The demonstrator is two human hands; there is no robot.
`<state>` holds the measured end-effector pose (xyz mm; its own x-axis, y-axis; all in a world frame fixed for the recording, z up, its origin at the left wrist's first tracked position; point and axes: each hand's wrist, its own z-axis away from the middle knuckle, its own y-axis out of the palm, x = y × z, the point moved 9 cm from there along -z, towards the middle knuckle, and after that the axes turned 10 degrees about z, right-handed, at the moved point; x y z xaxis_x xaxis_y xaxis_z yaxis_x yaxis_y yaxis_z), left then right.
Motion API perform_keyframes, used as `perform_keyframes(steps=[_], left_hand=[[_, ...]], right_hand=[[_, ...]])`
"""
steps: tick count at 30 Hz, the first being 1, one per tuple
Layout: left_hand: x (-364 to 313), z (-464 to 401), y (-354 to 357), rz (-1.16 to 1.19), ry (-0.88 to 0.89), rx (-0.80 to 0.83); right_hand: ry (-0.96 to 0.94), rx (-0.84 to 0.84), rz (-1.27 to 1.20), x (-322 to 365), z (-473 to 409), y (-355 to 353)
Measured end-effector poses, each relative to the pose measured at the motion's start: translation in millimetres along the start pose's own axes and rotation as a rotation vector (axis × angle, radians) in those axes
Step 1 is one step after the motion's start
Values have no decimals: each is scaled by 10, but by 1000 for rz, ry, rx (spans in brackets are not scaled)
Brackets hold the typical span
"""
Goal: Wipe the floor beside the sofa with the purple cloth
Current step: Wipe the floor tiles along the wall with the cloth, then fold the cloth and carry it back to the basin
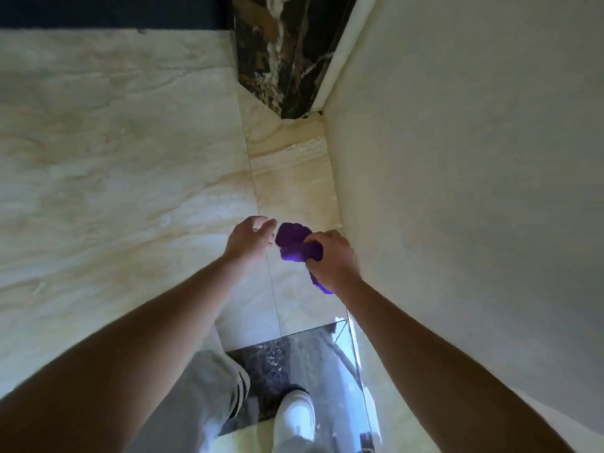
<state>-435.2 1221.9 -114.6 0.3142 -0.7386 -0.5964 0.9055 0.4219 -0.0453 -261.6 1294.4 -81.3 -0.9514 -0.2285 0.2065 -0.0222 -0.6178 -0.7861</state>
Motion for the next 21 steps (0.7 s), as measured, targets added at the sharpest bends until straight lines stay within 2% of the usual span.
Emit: perform_keyframes(steps=[4,8,10,12,16,18,21], left_hand=[[-424,1252,434,216,-141,130],[-1014,2381,468,292,-106,233],[-1208,2848,440,289,-82,269],[-1357,3225,485,263,-56,292],[-1488,3863,807,118,-54,396],[-1452,4208,1014,47,-44,466],[-1198,4760,1286,-28,-65,590]], right_hand=[[-59,-147,-127,406,1179,-893],[-43,-312,-382,563,2283,-1750],[1,-320,-562,599,2796,-1987],[82,-345,-814,582,3279,-2171],[381,-642,-1178,386,4085,-2327],[501,-739,-1265,243,4479,-2261],[628,-869,-1257,-8,5168,-2139]])
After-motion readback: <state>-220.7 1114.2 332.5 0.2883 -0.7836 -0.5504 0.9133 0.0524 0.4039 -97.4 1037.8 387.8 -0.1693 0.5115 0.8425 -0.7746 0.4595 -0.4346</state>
